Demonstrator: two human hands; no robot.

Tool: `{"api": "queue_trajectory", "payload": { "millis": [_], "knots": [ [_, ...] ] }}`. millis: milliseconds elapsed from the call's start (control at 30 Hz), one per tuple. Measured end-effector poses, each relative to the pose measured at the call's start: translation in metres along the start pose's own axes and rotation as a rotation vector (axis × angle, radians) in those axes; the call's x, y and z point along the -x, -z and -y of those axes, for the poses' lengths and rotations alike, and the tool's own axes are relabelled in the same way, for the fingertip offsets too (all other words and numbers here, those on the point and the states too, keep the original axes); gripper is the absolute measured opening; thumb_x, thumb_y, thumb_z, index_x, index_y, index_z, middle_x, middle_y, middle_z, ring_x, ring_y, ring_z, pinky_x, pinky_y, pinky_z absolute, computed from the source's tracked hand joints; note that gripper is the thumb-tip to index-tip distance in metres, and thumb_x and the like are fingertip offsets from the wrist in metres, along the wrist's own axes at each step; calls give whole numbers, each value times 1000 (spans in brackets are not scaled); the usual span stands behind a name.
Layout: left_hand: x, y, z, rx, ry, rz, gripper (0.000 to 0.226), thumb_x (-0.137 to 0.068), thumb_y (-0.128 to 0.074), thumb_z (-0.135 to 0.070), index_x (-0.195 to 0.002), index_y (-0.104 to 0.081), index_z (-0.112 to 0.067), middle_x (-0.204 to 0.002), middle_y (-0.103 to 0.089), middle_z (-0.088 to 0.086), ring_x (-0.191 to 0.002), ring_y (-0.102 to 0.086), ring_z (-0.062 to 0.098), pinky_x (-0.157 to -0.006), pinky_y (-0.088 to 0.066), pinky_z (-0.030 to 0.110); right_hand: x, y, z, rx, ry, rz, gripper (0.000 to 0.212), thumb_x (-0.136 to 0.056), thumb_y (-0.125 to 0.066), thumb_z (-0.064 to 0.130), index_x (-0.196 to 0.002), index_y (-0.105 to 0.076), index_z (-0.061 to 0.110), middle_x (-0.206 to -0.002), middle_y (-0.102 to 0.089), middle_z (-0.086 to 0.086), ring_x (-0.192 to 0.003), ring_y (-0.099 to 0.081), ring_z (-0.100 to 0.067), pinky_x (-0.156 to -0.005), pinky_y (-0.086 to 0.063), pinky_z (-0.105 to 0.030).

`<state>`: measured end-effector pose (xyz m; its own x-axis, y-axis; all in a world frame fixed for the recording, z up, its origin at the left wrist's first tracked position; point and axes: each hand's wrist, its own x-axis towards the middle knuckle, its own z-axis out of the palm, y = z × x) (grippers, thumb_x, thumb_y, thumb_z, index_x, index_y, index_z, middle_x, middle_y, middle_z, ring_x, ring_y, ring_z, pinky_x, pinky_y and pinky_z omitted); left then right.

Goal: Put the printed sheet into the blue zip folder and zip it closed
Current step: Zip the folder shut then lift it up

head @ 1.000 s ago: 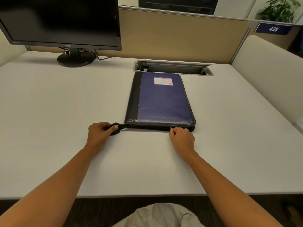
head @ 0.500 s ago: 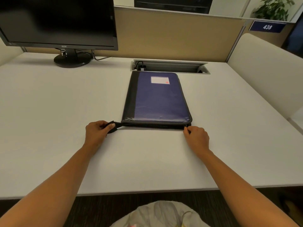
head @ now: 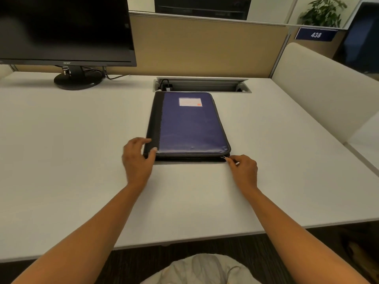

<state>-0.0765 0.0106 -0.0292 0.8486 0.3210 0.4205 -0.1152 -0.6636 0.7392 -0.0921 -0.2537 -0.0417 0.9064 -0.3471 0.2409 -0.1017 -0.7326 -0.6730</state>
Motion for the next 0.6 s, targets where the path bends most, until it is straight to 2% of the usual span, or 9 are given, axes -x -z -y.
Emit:
{"api": "queue_trajectory", "payload": {
  "millis": [100,167,233,367,400,500,600],
  "knots": [
    [4,-20,-22,4,-247,266,27,-80,-66,-7,-107,-63,-5,-124,-55,14,-119,-48,28,-101,-37,34,0,-3,5,-75,-77,3,20,-85,-63,21,-96,-71,7,-94,-72,-14,-84,-64,-27,-76,-45,-27],
    [8,-32,-35,-38,-315,437,32,-82,-65,-10,-114,-60,-8,-135,-48,10,-129,-41,24,-107,-32,34,-1,-4,9,-141,-142,26,18,-84,-65,19,-96,-71,7,-92,-72,-14,-79,-65,-28,-80,-52,-34],
    [10,-43,-44,-77,-344,551,37,-85,-62,-14,-122,-55,-11,-142,-43,6,-133,-36,22,-109,-30,33,-1,-5,11,-236,-212,56,19,-84,-64,16,-98,-70,4,-85,-70,-14,-70,-63,-25,-77,-57,-39],
    [16,-57,-55,-146,-366,660,41,-92,-51,-18,-133,-44,-12,-149,-35,5,-138,-28,19,-112,-26,32,3,-7,14,-333,-279,133,17,-85,-63,15,-95,-70,5,-73,-64,-6,-55,-56,-14,-57,-53,-26],
    [16,-59,-56,-163,-372,681,43,-93,-50,-20,-135,-41,-12,-150,-33,5,-139,-26,19,-113,-23,31,6,-8,16,-333,-261,161,15,-84,-63,16,-93,-71,6,-70,-64,-5,-54,-55,-13,-57,-53,-26],
    [16,-62,-56,-250,-425,736,50,-94,-48,-25,-140,-34,-13,-152,-28,5,-141,-21,19,-115,-13,30,16,-13,25,-339,-194,238,8,-82,-66,17,-81,-71,11,-63,-63,-7,-55,-54,-18,-68,-54,-39],
    [12,-63,-53,-370,-462,760,52,-96,-43,-26,-143,-26,-13,-154,-22,6,-143,-16,19,-116,-8,29,24,-18,31,-346,-151,258,7,-81,-67,16,-78,-72,14,-61,-64,-8,-55,-54,-18,-72,-54,-42]
  ]
}}
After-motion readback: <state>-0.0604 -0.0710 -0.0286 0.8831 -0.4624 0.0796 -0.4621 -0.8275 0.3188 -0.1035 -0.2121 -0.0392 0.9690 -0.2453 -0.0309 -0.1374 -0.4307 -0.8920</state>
